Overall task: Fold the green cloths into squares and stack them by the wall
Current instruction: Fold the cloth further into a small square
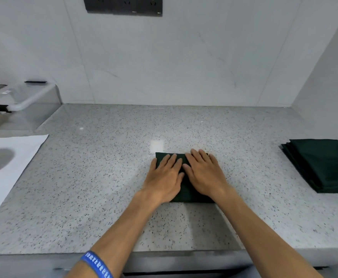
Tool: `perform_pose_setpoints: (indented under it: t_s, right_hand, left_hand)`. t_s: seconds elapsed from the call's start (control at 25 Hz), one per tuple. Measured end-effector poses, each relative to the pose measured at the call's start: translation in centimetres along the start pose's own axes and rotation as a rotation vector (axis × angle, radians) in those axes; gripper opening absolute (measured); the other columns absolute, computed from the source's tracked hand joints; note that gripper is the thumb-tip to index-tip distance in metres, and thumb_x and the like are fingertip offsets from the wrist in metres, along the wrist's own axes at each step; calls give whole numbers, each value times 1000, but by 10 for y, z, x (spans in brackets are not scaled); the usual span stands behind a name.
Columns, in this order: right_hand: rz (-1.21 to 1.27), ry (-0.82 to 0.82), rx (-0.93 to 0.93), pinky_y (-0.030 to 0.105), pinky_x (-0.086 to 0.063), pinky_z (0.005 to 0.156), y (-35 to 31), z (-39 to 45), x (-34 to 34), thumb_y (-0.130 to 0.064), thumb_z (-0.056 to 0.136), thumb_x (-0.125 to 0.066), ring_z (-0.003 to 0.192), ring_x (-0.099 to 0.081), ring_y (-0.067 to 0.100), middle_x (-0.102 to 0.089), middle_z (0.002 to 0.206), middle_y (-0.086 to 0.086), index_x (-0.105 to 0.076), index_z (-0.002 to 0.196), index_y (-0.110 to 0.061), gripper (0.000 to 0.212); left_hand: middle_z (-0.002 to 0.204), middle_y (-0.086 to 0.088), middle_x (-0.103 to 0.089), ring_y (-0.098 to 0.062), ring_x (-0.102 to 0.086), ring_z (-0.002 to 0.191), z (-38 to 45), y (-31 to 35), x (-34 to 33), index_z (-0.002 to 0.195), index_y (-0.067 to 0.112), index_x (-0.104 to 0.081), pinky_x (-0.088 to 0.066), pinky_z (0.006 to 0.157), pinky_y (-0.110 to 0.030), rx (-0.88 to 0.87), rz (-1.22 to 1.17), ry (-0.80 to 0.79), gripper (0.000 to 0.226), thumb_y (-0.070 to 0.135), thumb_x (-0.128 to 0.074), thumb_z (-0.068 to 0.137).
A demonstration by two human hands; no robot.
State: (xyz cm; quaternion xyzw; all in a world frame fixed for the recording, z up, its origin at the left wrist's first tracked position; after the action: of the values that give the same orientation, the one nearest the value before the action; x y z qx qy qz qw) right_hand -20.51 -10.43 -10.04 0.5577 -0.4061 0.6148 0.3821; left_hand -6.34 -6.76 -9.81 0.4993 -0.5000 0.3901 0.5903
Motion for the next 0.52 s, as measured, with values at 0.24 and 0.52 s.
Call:
perform_pose_setpoints:
  t_s: [0.24, 0.52]
  right_hand:
    - [81, -58, -105, 41, 2, 122, 9, -4, -15, -55, 101, -10, 151, 7, 20, 1, 165, 0, -3, 157, -22, 65]
    - [106, -64, -152, 41, 3, 122, 13, -7, -16, -58, 99, -10, 151, 6, 19, 1, 165, 0, -1, 157, -19, 70]
  left_hand:
    - [165, 6, 6, -16, 14, 150, 7, -10, -14, 156, 32, -6, 8, 121, -50, 19, -32, -55, 60, 54, -15, 102]
    - [165, -1, 5, -16, 11, 151, 20, -23, -14, 157, 24, -2, 7, 121, -49, 120, -10, -41, 63, 52, -13, 102]
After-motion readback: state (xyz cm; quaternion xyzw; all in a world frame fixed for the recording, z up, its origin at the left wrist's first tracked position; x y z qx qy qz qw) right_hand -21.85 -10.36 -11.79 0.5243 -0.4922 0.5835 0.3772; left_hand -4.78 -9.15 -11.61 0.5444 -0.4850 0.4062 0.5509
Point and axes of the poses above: each hand's wrist, its own z-axis towards the middle knuckle, its own x-axis out of the back of the hand, y = z × x, the point moved 2 cm from there along z, towards the middle knuckle
